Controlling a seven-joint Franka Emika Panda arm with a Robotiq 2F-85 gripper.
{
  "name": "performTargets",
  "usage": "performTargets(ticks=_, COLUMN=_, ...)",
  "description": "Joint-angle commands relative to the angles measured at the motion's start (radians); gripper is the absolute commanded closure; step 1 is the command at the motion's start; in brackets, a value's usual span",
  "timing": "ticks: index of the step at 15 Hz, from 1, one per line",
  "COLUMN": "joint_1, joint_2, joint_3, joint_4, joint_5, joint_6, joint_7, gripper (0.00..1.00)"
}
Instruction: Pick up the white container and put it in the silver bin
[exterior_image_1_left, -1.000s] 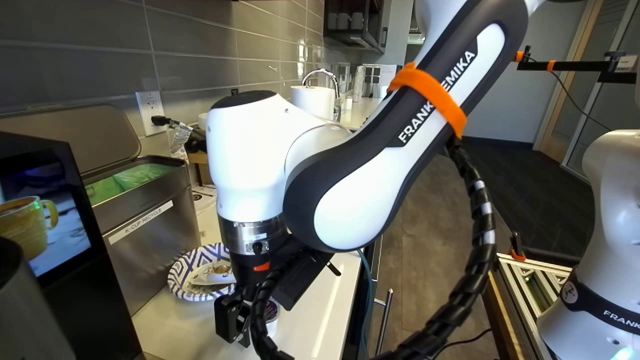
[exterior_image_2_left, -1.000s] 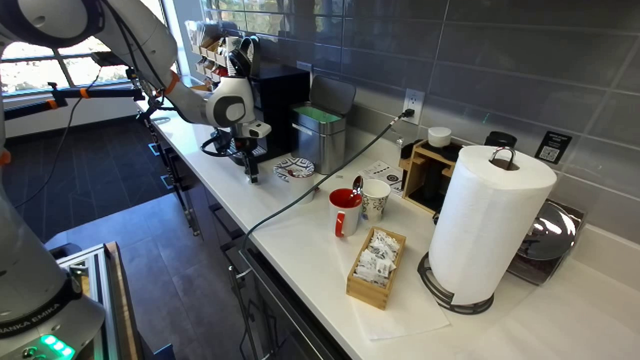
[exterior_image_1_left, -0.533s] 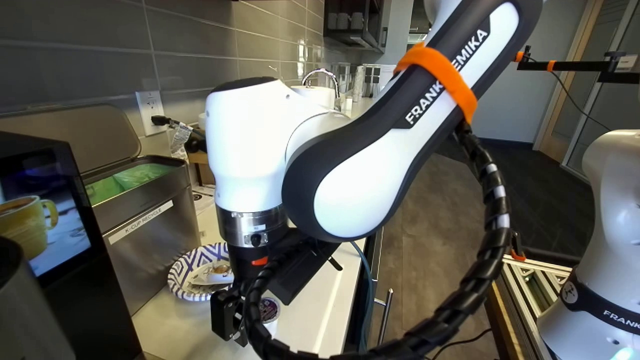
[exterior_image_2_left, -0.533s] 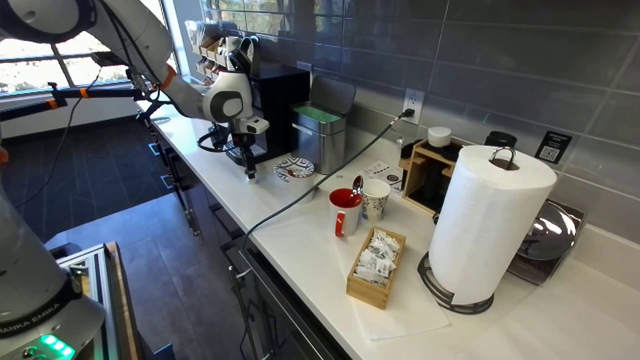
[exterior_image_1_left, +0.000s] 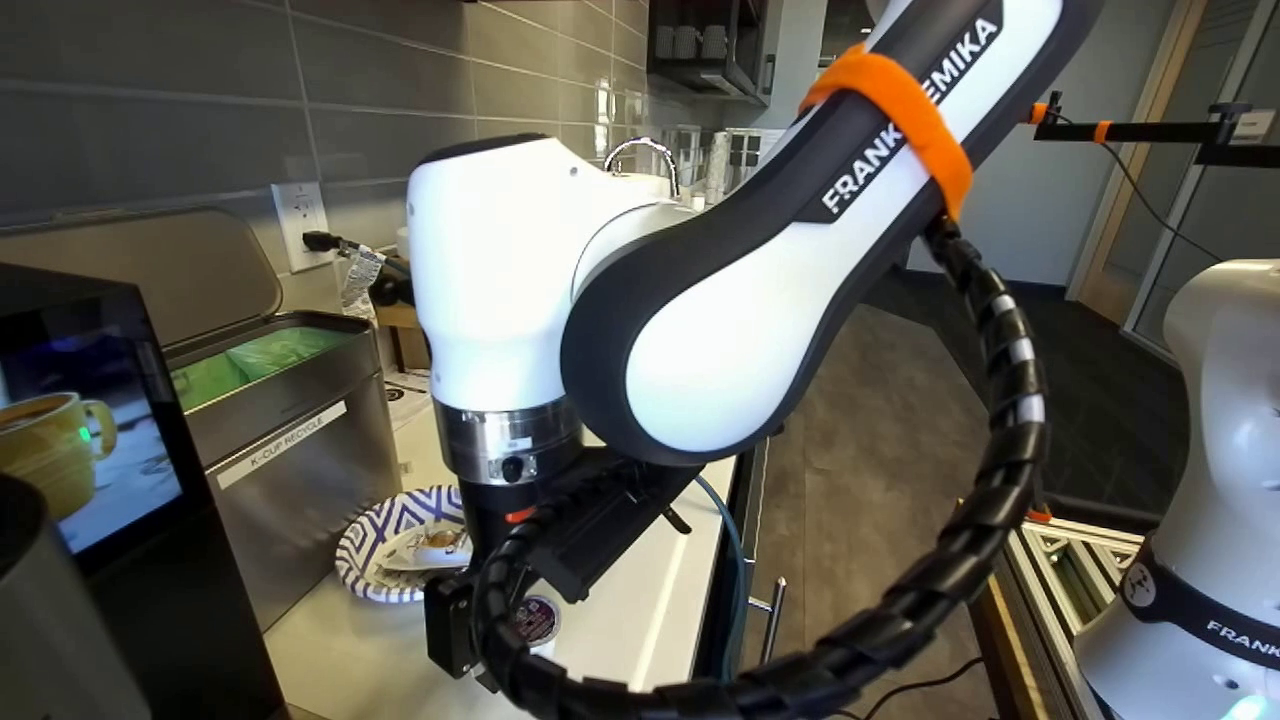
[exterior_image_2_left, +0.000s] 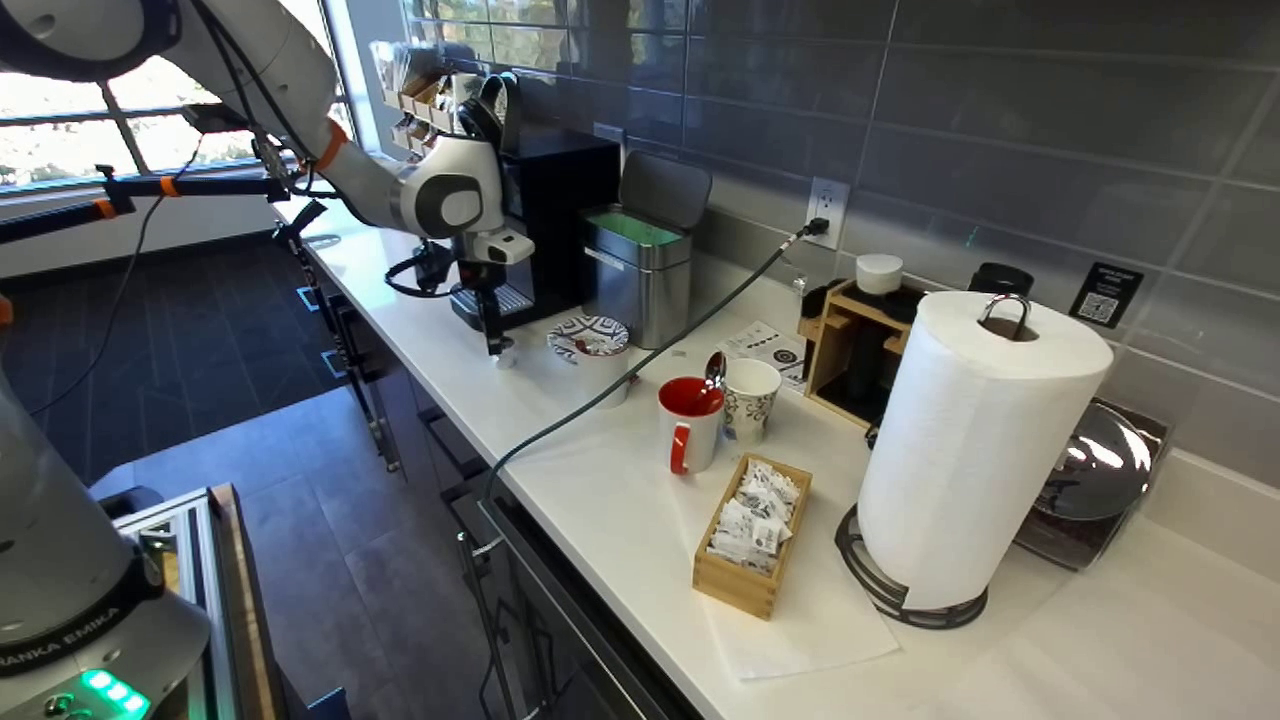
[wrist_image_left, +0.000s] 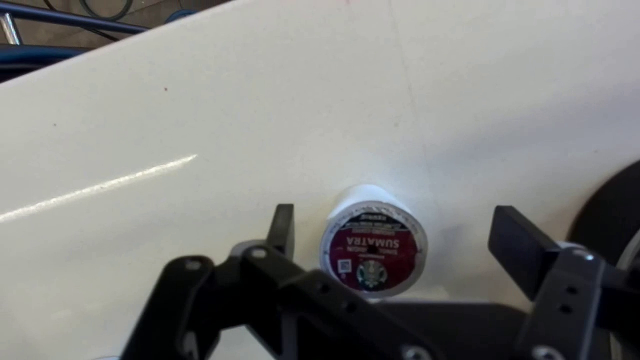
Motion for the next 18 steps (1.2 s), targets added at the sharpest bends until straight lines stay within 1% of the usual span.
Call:
performTargets(ticks=1, joint_1=0.004, joint_2=0.004, joint_3=-0.011, joint_4=0.008, joint_5=0.003, joint_6=-0.027, joint_7=0.032, gripper=0.0)
performTargets(ticks=2, joint_1=0.005, joint_2=0.007, joint_3=-0.015, joint_4=0.01, joint_5=-0.003, joint_6=-0.024, joint_7=0.043, gripper=0.0)
performTargets(ticks=3, joint_1=0.004, joint_2=0.008, joint_3=-0.017, joint_4=0.011, joint_5=-0.003, joint_6=-0.019, joint_7=0.045, gripper=0.02)
performTargets(ticks=4, joint_1=0.006, joint_2=0.01, joint_3=-0.022, joint_4=0.012, joint_5=-0.009, joint_6=-0.016, joint_7=0.055, gripper=0.07)
performTargets(ticks=5, joint_1=0.004, joint_2=0.013, joint_3=-0.023, joint_4=0.015, joint_5=-0.008, joint_6=-0.015, joint_7=0.054, gripper=0.21)
performTargets(ticks=7, joint_1=0.004, joint_2=0.018, joint_3=-0.025, joint_4=0.021, joint_5=-0.01, joint_6=-0.015, joint_7=0.052, gripper=0.35)
performTargets(ticks=11, joint_1=0.005, joint_2=0.025, joint_3=-0.026, joint_4=0.029, joint_5=-0.009, joint_6=-0.017, joint_7=0.051, gripper=0.68)
performTargets(ticks=12, joint_1=0.006, joint_2=0.02, joint_3=-0.026, joint_4=0.029, joint_5=-0.009, joint_6=-0.016, joint_7=0.054, gripper=0.73)
performTargets(ticks=14, joint_1=0.005, joint_2=0.011, joint_3=-0.024, joint_4=0.024, joint_5=0.002, joint_6=-0.02, joint_7=0.062, gripper=0.76)
performTargets(ticks=18, joint_1=-0.006, joint_2=-0.007, joint_3=-0.011, joint_4=0.02, joint_5=0.041, joint_6=-0.037, joint_7=0.044, gripper=0.77)
